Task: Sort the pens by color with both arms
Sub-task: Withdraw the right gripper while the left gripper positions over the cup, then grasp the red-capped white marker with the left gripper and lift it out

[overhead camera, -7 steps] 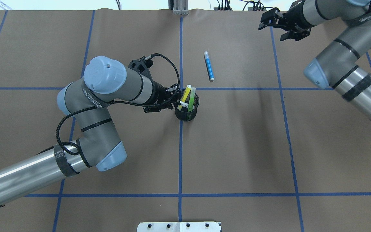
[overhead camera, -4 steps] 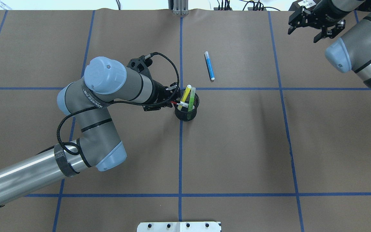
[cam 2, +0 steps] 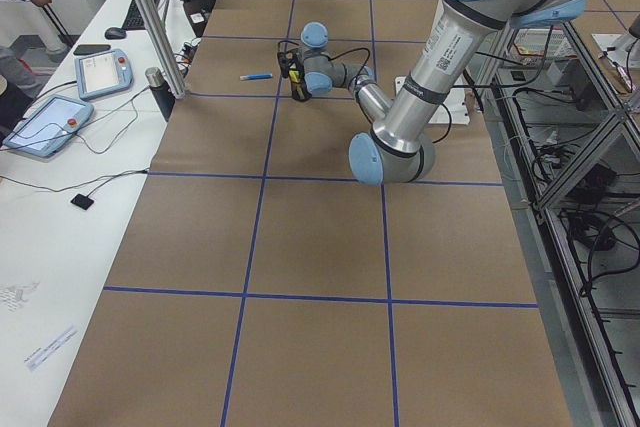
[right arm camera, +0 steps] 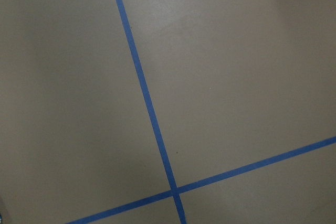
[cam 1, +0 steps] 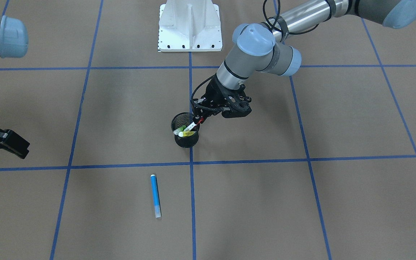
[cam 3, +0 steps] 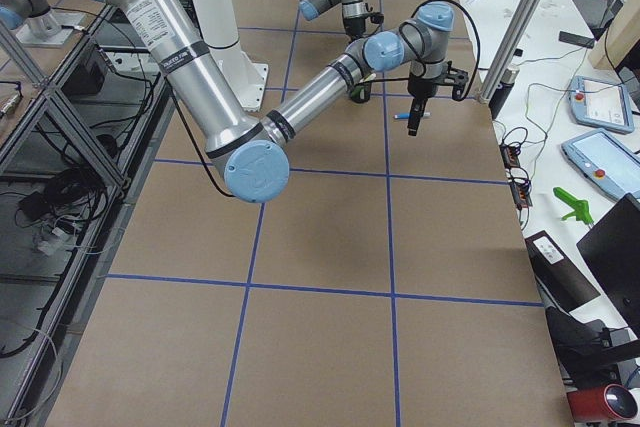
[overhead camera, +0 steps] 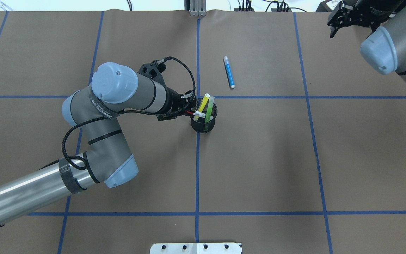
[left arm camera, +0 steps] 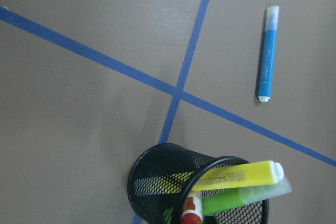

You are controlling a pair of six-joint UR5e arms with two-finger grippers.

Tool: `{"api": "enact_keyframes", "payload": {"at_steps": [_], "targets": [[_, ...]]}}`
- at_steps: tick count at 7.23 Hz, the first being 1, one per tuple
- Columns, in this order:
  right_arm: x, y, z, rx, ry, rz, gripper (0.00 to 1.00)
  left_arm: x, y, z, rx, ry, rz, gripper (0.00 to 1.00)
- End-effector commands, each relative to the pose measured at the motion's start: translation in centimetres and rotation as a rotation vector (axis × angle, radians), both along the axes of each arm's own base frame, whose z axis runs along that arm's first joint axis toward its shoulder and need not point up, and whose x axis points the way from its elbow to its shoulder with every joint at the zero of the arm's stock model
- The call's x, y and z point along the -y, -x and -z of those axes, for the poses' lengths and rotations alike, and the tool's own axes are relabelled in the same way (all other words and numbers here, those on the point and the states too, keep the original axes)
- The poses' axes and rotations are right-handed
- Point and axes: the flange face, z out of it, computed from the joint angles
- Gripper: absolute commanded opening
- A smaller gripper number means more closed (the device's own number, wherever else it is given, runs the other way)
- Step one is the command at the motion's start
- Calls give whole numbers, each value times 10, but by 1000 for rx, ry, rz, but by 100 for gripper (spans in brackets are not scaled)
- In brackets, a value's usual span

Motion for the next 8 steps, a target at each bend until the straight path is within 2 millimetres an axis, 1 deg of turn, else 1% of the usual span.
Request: {"api": "enact_keyframes", "payload": {"at_steps": [1,2,3,4,5,6,7,8], "targets": [[-5,-8,19,-2,5,-7,100,3,17,16,-23,-18,16,0],[-11,-10,25,0,0,-6,100,9,42,32,-48,-35,39,0],[-12,-10,28,3,-1,-6,100,13,63,45,-48,-36,60,0],[-14,-11,30,6,-6,-6,100,10,82,62,-16,-57,63,0],[-18,-8,37,17,-23,-4,100,5,100,75,23,-95,61,0],[-20,-8,51,30,-48,-2,100,12,120,88,16,-106,94,0],[-21,-7,51,30,-51,0,100,24,131,104,17,-131,174,0],[-21,-6,52,29,-58,4,100,38,131,124,35,-160,283,0]]}}
